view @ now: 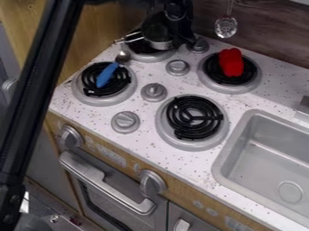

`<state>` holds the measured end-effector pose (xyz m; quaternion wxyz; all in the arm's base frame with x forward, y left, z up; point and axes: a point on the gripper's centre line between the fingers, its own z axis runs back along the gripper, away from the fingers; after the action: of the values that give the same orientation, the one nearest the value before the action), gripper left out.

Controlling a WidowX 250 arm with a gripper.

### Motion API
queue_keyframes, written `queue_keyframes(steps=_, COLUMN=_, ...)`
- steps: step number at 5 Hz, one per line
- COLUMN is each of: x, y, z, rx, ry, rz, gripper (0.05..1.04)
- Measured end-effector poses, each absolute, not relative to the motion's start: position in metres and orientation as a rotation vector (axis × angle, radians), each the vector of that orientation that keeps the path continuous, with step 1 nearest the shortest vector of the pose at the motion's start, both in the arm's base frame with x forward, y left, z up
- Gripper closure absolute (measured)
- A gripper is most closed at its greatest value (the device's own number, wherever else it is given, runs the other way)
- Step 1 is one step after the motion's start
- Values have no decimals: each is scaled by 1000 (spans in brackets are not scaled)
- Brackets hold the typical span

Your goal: Move the silver pot to the top left burner

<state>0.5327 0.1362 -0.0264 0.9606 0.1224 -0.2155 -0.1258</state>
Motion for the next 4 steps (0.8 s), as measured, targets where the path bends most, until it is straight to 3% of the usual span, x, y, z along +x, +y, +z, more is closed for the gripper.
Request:
queue_keyframes(steps=2, x=537, y=166, z=-35, rx=300, ry=-389, rz=-196, gripper=997)
queue_keyframes(steps=3, x=523, y=177, z=-38, rx=272, ry=-386, rz=-150, gripper=824)
queue_keyframes(steps=4, x=504, y=167, z=-36, rx=201, ry=-396, rz=-110, gripper=585)
